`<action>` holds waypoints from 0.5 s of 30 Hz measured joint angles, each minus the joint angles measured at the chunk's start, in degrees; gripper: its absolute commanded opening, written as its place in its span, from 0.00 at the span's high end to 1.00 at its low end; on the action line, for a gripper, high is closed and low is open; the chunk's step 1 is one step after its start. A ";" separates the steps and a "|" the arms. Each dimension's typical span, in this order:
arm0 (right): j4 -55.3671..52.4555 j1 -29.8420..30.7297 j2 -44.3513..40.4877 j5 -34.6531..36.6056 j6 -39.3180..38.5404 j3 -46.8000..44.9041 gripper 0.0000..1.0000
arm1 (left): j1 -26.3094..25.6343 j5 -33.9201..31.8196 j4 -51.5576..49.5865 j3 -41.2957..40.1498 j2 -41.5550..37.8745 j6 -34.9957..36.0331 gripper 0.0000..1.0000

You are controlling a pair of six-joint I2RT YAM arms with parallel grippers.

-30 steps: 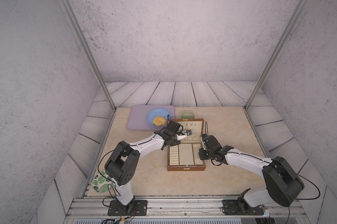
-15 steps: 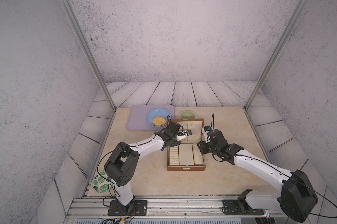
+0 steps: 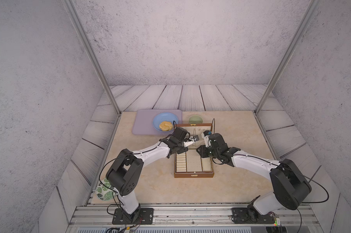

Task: Put jewelry chain into jewelry box
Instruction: Adjust the necklace in the storage slot.

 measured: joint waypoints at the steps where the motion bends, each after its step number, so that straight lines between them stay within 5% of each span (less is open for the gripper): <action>1: 0.96 0.02 0.72 -0.26 0.37 0.20 0.73 | 0.00 0.04 0.00 0.00 -0.02 -0.04 1.00; 15: 9.03 0.09 8.26 -0.22 4.37 3.34 0.74 | 0.00 0.70 0.07 -1.11 -0.94 -0.57 1.00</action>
